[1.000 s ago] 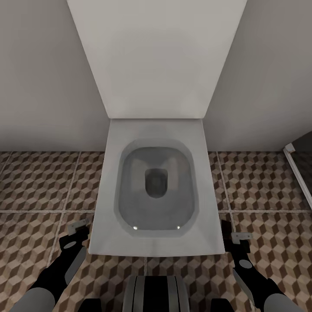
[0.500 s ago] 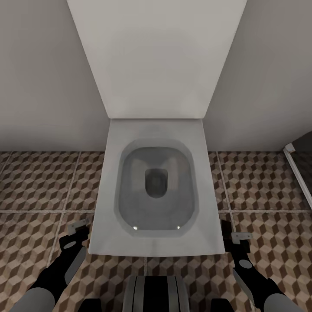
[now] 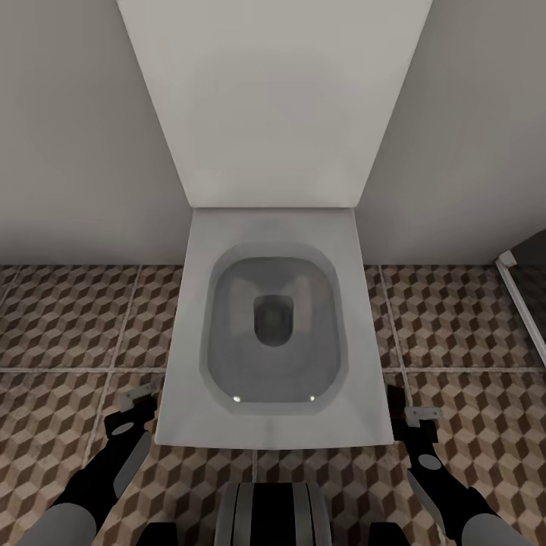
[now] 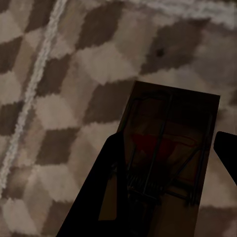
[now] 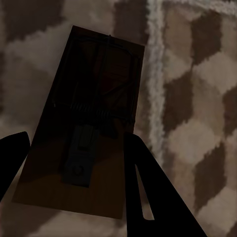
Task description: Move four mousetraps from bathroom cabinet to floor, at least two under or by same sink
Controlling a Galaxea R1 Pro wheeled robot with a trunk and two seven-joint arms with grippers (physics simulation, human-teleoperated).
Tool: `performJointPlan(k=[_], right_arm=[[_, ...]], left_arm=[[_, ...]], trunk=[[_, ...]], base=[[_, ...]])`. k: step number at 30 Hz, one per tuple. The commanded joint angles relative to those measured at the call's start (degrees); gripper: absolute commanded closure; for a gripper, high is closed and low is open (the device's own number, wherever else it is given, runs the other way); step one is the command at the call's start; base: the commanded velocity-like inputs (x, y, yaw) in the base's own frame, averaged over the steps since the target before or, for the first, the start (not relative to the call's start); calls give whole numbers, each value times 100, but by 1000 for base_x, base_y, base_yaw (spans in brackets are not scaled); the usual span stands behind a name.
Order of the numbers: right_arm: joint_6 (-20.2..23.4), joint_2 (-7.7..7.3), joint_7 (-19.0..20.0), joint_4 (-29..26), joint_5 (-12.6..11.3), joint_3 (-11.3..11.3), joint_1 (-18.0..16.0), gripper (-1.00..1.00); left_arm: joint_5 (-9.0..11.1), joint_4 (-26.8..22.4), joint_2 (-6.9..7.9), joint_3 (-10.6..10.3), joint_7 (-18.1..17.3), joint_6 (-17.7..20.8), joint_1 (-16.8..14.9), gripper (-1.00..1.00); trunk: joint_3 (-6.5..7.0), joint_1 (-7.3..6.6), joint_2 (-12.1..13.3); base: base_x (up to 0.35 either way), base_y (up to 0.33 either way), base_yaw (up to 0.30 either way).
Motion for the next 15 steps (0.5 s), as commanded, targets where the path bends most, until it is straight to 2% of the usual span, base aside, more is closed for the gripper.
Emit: performJointPlan(k=[1, 12, 13, 14, 15], right_arm=[[-15, -5, -37, 12, -90, 68, -1, 100], [-15, -5, -37, 12, -90, 68, -1, 100], [-15, -6, -37, 12, -90, 68, -1, -100], [-15, -6, -37, 12, -90, 68, -1, -100], [-15, -5, -37, 12, -90, 68, -1, -100]], left_arm=[[26, -10, 8, -36, 52, 30, -2, 100], [26, -10, 7, -35, 52, 27, -2, 100], [26, -10, 7, -35, 52, 26, -2, 100], [26, -10, 7, -32, 52, 25, -2, -100], [26, -10, 7, -30, 50, 25, -2, -100]], trunk=[[-4, 0, -1], [-4, 0, -1], [-4, 0, -1], [-4, 0, -1], [-4, 0, -1]], base=[[0, 0, 0], [0, 0, 0], [0, 0, 0], [0, 0, 0], [0, 0, 0]])
